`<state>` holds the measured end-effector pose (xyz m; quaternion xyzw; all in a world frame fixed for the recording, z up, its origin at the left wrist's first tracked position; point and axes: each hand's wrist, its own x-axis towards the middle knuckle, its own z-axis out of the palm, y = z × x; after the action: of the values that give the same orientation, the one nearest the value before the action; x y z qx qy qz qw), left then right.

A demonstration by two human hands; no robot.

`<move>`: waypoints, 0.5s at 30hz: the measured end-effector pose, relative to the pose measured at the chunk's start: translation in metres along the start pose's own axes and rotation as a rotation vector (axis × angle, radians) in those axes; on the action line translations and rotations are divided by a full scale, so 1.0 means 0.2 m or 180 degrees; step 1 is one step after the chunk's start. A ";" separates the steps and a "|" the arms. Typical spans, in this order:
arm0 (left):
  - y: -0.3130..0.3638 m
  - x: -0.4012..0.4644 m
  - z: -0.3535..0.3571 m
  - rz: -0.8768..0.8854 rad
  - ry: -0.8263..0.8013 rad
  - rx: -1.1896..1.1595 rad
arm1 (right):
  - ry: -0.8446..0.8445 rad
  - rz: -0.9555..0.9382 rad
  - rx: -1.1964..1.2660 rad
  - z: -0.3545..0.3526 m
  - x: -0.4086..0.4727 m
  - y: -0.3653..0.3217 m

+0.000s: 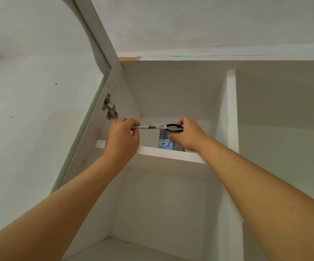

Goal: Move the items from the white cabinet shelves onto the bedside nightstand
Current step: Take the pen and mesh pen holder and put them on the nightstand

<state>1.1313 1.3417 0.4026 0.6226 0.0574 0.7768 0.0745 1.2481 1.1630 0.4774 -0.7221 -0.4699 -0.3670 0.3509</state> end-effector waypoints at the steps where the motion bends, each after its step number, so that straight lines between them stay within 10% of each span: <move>1: 0.00 0.00 0.00 -0.0002 0.0001 -0.0007 | 0.0052 0.0053 0.0055 0.00 0.00 0.00; 15: -0.02 0.00 0.00 0.0077 0.0035 -0.0009 | -0.0340 0.0276 0.0075 0.00 0.00 0.00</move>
<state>1.1305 1.3458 0.4016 0.6189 0.0491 0.7812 0.0657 1.2482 1.1633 0.4780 -0.7561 -0.4605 -0.3069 0.3494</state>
